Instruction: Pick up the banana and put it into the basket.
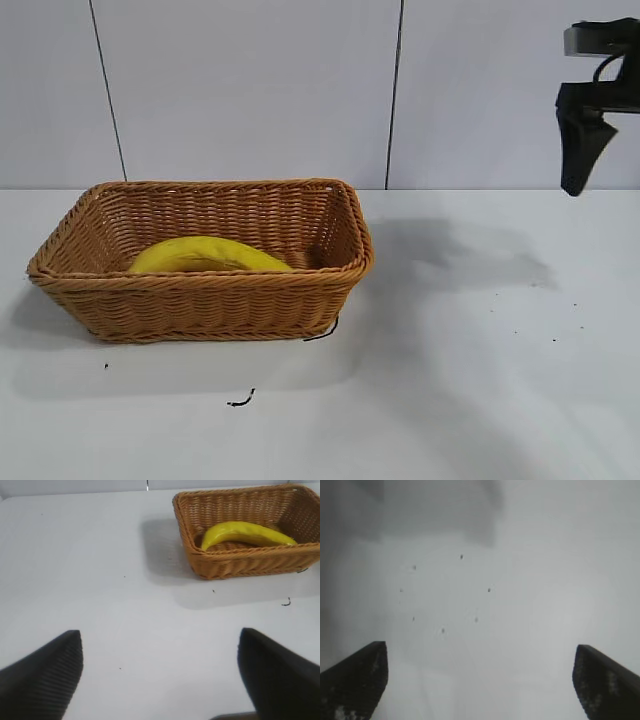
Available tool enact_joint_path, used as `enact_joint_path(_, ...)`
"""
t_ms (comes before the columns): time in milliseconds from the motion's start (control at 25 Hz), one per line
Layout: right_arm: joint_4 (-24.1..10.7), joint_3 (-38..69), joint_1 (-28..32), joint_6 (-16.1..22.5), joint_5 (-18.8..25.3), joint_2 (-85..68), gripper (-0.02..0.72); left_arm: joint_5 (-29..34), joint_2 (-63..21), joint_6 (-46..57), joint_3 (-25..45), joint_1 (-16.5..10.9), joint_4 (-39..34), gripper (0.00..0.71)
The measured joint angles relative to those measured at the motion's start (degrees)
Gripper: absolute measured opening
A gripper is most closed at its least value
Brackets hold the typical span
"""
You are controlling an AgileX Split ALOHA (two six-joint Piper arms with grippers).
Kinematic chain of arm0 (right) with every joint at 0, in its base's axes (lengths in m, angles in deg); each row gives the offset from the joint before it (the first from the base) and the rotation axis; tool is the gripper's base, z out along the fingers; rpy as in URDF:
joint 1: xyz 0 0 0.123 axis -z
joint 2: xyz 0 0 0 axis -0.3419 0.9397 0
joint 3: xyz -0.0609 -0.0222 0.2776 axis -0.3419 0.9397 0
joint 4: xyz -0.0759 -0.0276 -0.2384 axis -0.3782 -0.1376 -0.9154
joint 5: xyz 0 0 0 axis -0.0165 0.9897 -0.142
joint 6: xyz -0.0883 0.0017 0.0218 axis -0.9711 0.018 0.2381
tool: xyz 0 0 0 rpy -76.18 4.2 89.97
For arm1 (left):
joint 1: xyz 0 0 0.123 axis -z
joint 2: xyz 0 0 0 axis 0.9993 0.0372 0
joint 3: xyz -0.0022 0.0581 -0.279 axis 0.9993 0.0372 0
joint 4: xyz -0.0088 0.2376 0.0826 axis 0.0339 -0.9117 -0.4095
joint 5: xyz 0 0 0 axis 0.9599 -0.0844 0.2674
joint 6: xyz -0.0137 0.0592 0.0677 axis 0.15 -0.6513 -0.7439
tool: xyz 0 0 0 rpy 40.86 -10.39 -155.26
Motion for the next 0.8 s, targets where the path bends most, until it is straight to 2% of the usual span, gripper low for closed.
enact_joint_path(240,0.05,20.36,0.00,-0.53,0.05,-19.37,0.690,0.00,0.00,0.00,0.00,0.00,0.00,0.635)
enact_joint_path(480,0.05,36.28,0.00,-0.54,-0.54,-39.70,0.690,0.00,0.00,0.00,0.00,0.00,0.00,0.635)
enact_joint_path(800,0.05,51.28,0.00,-0.59,-10.10,-66.76,0.690,0.00,0.00,0.00,0.00,0.00,0.00,0.635)
